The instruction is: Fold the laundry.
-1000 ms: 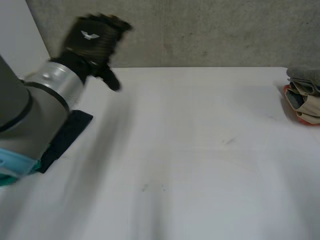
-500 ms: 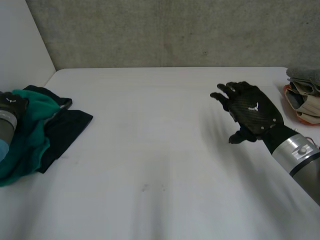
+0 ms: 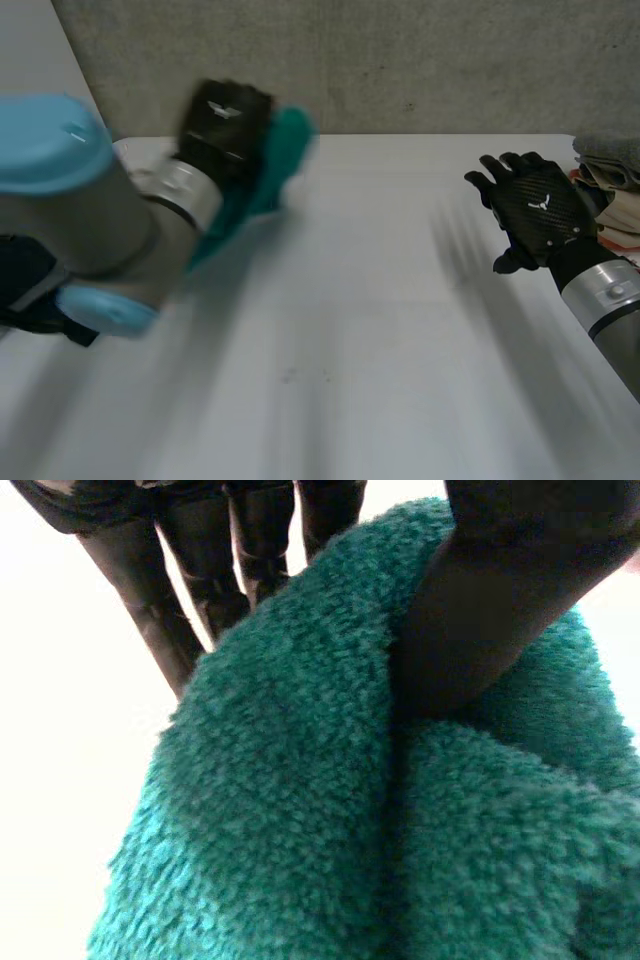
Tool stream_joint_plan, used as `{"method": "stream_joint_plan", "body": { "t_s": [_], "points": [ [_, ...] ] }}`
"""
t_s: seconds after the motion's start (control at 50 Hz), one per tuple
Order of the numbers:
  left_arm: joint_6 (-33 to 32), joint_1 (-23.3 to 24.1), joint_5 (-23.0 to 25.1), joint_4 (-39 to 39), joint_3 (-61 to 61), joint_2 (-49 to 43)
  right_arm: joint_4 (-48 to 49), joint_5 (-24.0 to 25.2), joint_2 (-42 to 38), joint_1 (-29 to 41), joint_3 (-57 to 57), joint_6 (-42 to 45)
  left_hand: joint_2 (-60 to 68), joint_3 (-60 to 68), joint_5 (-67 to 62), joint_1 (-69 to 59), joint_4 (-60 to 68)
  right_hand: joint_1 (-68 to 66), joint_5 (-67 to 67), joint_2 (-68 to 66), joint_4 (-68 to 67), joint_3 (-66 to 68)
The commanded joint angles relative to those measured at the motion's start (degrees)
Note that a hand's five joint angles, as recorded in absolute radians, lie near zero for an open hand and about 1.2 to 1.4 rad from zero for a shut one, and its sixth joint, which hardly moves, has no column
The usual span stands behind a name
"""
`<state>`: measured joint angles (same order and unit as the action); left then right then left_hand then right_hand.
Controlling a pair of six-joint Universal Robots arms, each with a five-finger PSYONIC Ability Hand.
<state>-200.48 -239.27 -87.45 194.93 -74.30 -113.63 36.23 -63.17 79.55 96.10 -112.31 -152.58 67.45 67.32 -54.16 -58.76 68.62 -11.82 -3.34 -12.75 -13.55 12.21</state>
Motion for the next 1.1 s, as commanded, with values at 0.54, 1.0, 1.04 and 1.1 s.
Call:
{"method": "stream_joint_plan", "body": {
  "t_s": [0.54, 1.0, 1.04, 1.1],
  "points": [
    [-2.81, -1.9, -3.34, -2.35, -9.19, -0.45, -40.61, -2.66, -6.07, 1.71, 20.72, 0.71, -54.38, -54.24, 51.08, 45.69, -55.54, 1.82, 3.34, 2.75, 3.55, -2.21],
    [-7.38, -5.42, 4.4, -11.32, 3.28, -18.73, -39.5, -9.95, -17.41, 12.88, 21.0, 1.32, -37.22, -37.08, 33.92, 28.53, -38.38, 1.82, 3.34, 2.75, 3.55, -2.21],
    [-7.38, -5.42, 4.22, -11.5, 3.99, -19.61, -38.61, -9.95, -17.59, 13.14, 20.64, 1.41, -37.22, -37.08, 33.92, 28.53, -38.38, 0.4, 1.92, 1.33, 2.13, -0.79],
    [-7.38, -5.33, 4.22, -11.5, 5.22, -20.84, -37.99, -9.95, -18.2, 13.76, 20.55, 1.59, -34.21, -34.07, 30.91, 25.51, -35.37, -4.82, -3.29, -3.88, -3.09, 4.43]
  ]
}}
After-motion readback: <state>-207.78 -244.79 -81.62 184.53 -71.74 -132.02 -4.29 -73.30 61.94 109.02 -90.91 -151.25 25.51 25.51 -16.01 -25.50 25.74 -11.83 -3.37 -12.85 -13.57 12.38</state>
